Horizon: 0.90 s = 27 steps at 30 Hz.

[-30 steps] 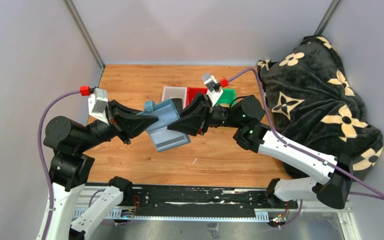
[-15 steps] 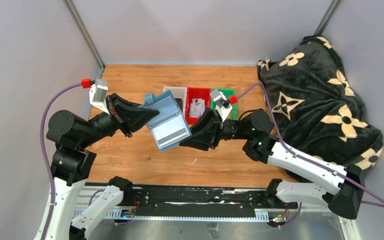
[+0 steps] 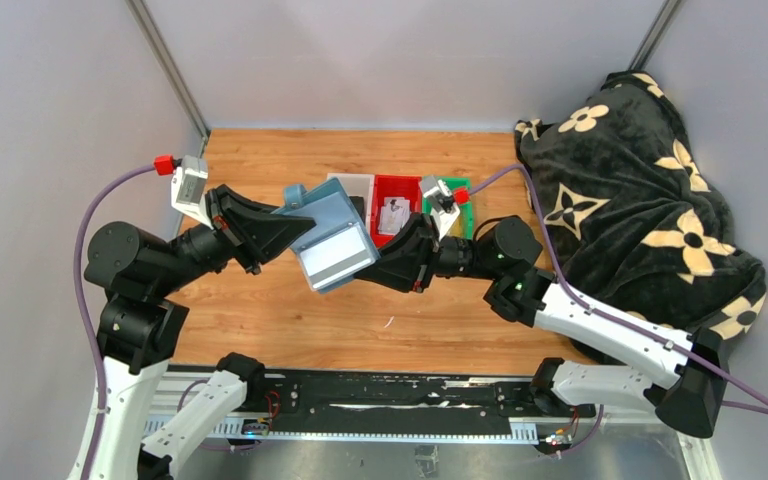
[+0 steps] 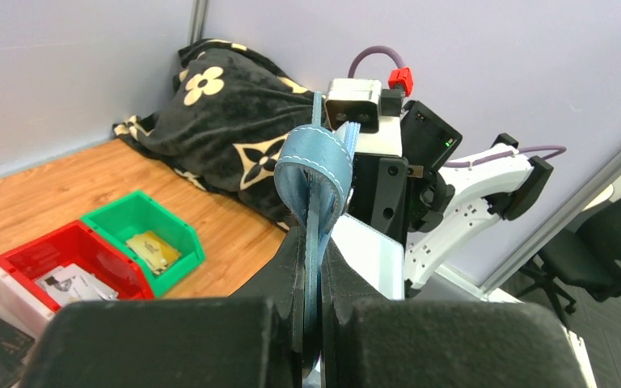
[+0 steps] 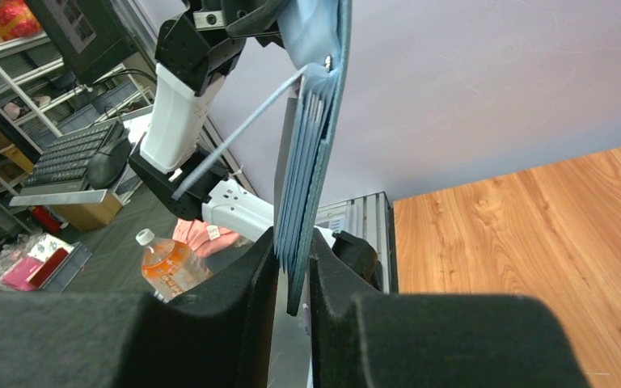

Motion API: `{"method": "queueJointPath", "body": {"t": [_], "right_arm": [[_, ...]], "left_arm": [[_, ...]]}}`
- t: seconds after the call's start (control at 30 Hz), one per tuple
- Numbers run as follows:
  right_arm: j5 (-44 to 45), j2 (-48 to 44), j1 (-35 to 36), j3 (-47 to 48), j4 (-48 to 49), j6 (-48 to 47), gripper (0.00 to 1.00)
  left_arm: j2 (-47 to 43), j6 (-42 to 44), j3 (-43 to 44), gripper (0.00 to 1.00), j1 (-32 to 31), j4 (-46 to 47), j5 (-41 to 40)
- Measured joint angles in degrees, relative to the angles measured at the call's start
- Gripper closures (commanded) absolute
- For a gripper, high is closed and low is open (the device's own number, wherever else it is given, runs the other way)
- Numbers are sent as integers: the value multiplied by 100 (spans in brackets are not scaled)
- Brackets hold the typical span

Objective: Take the credit cards out of the card holder
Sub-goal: Open the card holder at the center of the board.

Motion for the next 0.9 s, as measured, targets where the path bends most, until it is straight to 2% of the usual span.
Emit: {"method": "queueJointPath", "body": {"t": [0.27, 0.73, 0.9], "right_arm": [[190, 85, -2, 22, 20, 160, 63], [345, 494, -140, 404, 11, 857, 62], [170, 597, -162, 413, 243, 1108, 59]], "left_arm": [[0, 4, 15, 100, 0, -4, 35], [-17, 74, 122, 100, 0, -9, 96], [-22, 109, 175, 100, 0, -44, 114]]}}
